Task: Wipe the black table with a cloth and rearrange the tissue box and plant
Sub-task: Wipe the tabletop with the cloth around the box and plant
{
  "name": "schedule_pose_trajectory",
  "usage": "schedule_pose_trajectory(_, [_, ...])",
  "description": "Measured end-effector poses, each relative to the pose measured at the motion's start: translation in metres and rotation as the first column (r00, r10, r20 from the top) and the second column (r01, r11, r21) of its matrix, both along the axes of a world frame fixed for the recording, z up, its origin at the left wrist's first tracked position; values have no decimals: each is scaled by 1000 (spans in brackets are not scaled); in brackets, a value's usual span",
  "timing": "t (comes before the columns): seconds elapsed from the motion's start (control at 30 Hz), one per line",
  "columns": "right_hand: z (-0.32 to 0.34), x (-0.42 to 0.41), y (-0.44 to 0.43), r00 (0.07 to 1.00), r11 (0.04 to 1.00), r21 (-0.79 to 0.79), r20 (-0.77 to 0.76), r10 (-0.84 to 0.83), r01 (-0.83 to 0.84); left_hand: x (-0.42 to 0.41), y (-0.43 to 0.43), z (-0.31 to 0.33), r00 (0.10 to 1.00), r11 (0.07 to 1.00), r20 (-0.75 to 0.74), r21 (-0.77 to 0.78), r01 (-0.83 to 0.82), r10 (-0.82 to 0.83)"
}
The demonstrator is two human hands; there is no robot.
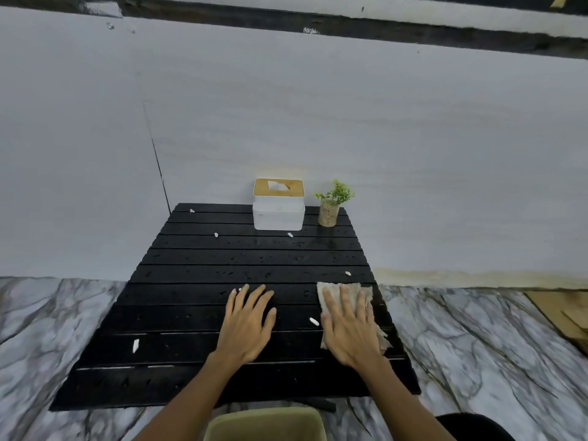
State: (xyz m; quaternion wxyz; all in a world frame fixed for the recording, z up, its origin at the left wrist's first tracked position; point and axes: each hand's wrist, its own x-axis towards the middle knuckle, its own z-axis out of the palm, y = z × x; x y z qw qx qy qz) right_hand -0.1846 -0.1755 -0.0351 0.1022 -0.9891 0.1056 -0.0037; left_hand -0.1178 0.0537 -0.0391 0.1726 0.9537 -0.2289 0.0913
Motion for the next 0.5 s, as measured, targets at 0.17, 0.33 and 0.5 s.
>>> schedule_pose_trajectory(0.17, [-7, -34, -8, 999, 1000, -25, 46, 14, -13, 18, -9, -3, 1000, 1000, 23, 0, -20, 20])
schedule_pose_trajectory(0.33, [-4, -19, -40, 982, 982, 17, -9, -190, 190, 33, -12, -2, 998, 1000, 70, 9, 2, -3])
schedule_pose_trajectory(0.5, [-2, 28, -29, 986, 986, -5, -7, -165, 165, 45, -8, -6, 999, 1000, 46, 16, -21, 20])
